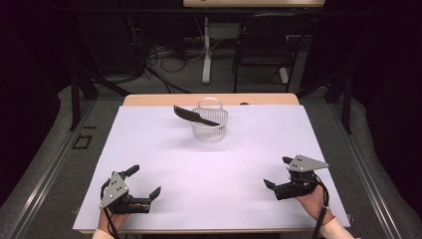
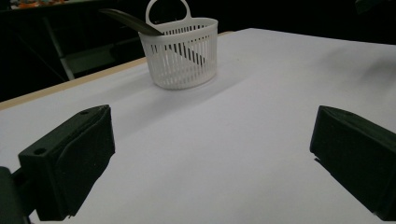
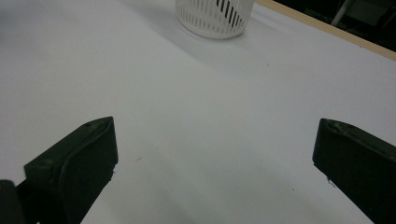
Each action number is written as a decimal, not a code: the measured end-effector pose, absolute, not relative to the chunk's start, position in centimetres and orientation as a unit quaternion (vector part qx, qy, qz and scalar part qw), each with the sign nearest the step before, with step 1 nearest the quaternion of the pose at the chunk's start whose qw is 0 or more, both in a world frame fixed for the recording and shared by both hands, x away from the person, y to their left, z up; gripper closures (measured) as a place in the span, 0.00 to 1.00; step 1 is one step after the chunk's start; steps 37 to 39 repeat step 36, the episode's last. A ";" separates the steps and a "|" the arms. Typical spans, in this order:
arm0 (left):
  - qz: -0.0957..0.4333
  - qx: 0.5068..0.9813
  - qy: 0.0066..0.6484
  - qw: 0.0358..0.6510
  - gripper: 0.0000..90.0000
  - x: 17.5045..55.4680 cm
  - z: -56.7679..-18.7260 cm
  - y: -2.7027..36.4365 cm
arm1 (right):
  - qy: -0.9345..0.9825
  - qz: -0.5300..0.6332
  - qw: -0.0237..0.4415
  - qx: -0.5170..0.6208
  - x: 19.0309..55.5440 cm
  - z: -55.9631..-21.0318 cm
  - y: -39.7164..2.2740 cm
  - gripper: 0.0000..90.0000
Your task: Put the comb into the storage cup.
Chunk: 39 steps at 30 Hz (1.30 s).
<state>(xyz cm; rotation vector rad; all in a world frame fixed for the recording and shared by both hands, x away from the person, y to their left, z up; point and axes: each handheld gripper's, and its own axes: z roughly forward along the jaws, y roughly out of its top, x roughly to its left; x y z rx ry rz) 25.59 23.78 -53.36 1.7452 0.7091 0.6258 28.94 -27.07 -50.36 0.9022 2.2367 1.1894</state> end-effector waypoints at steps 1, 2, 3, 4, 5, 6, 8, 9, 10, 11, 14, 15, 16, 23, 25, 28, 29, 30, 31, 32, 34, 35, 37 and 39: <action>0.264 0.736 0.299 0.547 0.00 25.6 -53.4 23.8 | 0.810 0.433 0.226 0.326 28.8 -50.4 -27.1 0.00; 0.264 0.736 0.299 0.546 0.00 25.6 -53.4 23.8 | 0.809 0.433 0.228 0.326 28.7 -50.5 -27.2 0.00; 0.264 0.736 0.300 0.546 0.00 25.6 -53.4 23.8 | 0.808 0.434 0.229 0.326 28.6 -50.6 -27.3 0.00; 0.263 0.737 0.300 0.546 0.00 25.6 -53.4 23.8 | 0.807 0.435 0.231 0.325 28.5 -50.7 -27.3 0.00; 0.263 0.737 0.299 0.545 0.00 25.6 -53.4 23.8 | 0.806 0.436 0.233 0.326 28.3 -50.7 -27.4 0.00; 0.263 0.738 0.299 0.545 0.00 25.6 -53.4 23.8 | 0.804 0.438 0.238 0.325 28.2 -50.8 -27.5 0.00; 0.262 0.738 0.299 0.545 0.00 25.6 -53.4 23.7 | 0.802 0.439 0.242 0.324 28.0 -50.9 -27.7 0.00; 0.263 0.738 0.298 0.545 0.00 25.6 -53.4 23.7 | 0.800 0.442 0.244 0.325 27.8 -50.9 -27.8 0.00; 0.263 0.738 0.299 0.545 0.00 25.6 -53.4 23.8 | 0.799 0.443 0.245 0.325 27.7 -50.9 -27.9 0.00; 0.263 0.738 0.300 0.545 0.00 25.6 -53.4 23.8 | 0.798 0.443 0.245 0.326 27.6 -51.0 -27.9 0.00; 0.262 0.739 0.299 0.544 0.00 25.6 -53.4 23.7 | 0.797 0.444 0.245 0.327 27.4 -51.2 -28.0 0.00; 0.262 0.739 0.299 0.544 0.00 25.6 -53.4 23.7 | 0.798 0.443 0.245 0.326 27.2 -51.3 -28.0 0.00; 0.262 0.739 0.299 0.543 0.00 25.6 -53.4 23.7 | 0.798 0.444 0.246 0.325 27.2 -51.4 -28.0 0.00; 0.262 0.739 0.299 0.544 0.00 25.6 -53.4 23.7 | 0.797 0.441 0.250 0.329 26.7 -51.6 -28.3 0.00; 0.262 0.739 0.297 0.544 0.00 25.6 -53.4 23.7 | 0.795 0.441 0.252 0.331 26.6 -51.6 -28.3 0.00; 0.264 0.738 0.296 0.546 0.00 25.5 -53.3 23.8 | 0.793 0.437 0.261 0.336 26.5 -51.6 -28.4 0.00; 0.265 0.738 0.295 0.547 0.00 25.5 -53.3 23.8 | 0.792 0.436 0.262 0.337 26.5 -51.6 -28.3 0.00; 0.265 0.738 0.295 0.546 0.00 25.5 -53.3 23.8 | 0.792 0.437 0.262 0.336 26.5 -51.6 -28.3 0.00; 0.264 0.738 0.295 0.546 0.00 25.5 -53.3 23.8 | 0.792 0.437 0.262 0.335 26.5 -51.5 -28.3 0.00; 0.263 0.738 0.295 0.547 0.00 25.5 -53.3 23.7 | 0.792 0.438 0.264 0.333 26.4 -51.5 -28.3 0.00; 0.263 0.739 0.295 0.546 0.00 25.5 -53.3 23.7 | 0.794 0.437 0.263 0.330 26.2 -51.5 -28.4 0.00; 0.262 0.739 0.295 0.546 0.00 25.5 -53.3 23.7 | 0.793 0.440 0.262 0.330 26.2 -51.5 -28.4 0.00; 0.262 0.739 0.296 0.545 0.00 25.6 -53.3 23.7 | 0.793 0.441 0.260 0.330 26.2 -51.6 -28.4 0.00; 0.262 0.739 0.296 0.545 0.00 25.6 -53.3 23.7 | 0.793 0.441 0.260 0.330 26.2 -51.6 -28.4 0.00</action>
